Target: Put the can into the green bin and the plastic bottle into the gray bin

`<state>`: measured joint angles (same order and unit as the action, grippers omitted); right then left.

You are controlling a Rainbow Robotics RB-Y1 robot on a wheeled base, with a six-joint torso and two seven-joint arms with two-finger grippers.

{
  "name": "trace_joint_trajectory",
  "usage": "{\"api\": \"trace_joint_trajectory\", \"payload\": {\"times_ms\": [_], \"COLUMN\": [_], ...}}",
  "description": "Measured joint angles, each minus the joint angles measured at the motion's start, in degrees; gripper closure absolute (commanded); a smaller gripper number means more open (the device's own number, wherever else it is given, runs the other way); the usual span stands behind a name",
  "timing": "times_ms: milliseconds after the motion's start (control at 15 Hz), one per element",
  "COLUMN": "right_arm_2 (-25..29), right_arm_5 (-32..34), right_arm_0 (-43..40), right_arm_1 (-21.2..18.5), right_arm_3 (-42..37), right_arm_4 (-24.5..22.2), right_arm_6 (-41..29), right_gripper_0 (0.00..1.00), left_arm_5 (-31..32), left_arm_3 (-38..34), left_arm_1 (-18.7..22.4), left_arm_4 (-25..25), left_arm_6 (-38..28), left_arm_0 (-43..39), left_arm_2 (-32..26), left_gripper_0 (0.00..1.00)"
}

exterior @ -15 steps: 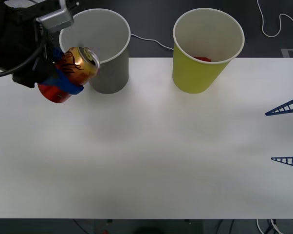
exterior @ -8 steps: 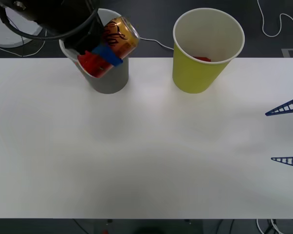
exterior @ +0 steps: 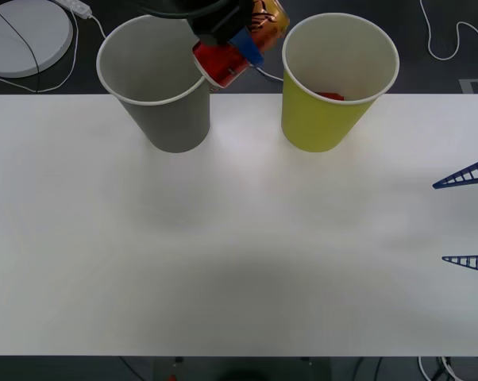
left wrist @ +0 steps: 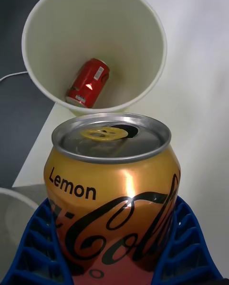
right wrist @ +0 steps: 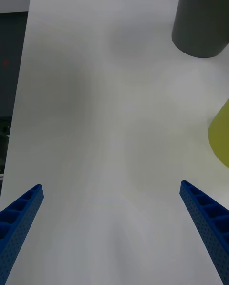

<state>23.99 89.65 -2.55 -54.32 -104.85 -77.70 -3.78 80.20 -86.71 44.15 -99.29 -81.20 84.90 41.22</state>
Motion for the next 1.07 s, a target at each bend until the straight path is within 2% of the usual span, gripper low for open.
{"api": "trace_joint_trajectory", "payload": {"times_ms": [267, 533, 1067], "right_arm_2": [0.0, 0.0, 0.0], "right_arm_5": [0.0, 0.0, 0.0], "right_arm_0": [0.0, 0.0, 0.0], "right_arm_1": [0.0, 0.0, 0.0], "right_arm_3": [0.0, 0.0, 0.0], "right_arm_4": [0.0, 0.0, 0.0], "right_arm_6": [0.0, 0.0, 0.0], "right_gripper_0": [0.0, 0.0, 0.0], "left_arm_5": [-3.2, -9.8, -20.4], "left_arm_3": [13.0, 23.4, 41.9], "left_arm_1": [-7.5, -14.1, -27.7], "left_arm_4": [-0.9, -2.0, -5.1], "left_arm_6": [0.0, 0.0, 0.2], "left_arm_0": [7.0, 11.0, 15.8], "left_arm_2": [3.3, 5.8, 6.1], "left_gripper_0": [0.98, 1.0, 1.0]}}
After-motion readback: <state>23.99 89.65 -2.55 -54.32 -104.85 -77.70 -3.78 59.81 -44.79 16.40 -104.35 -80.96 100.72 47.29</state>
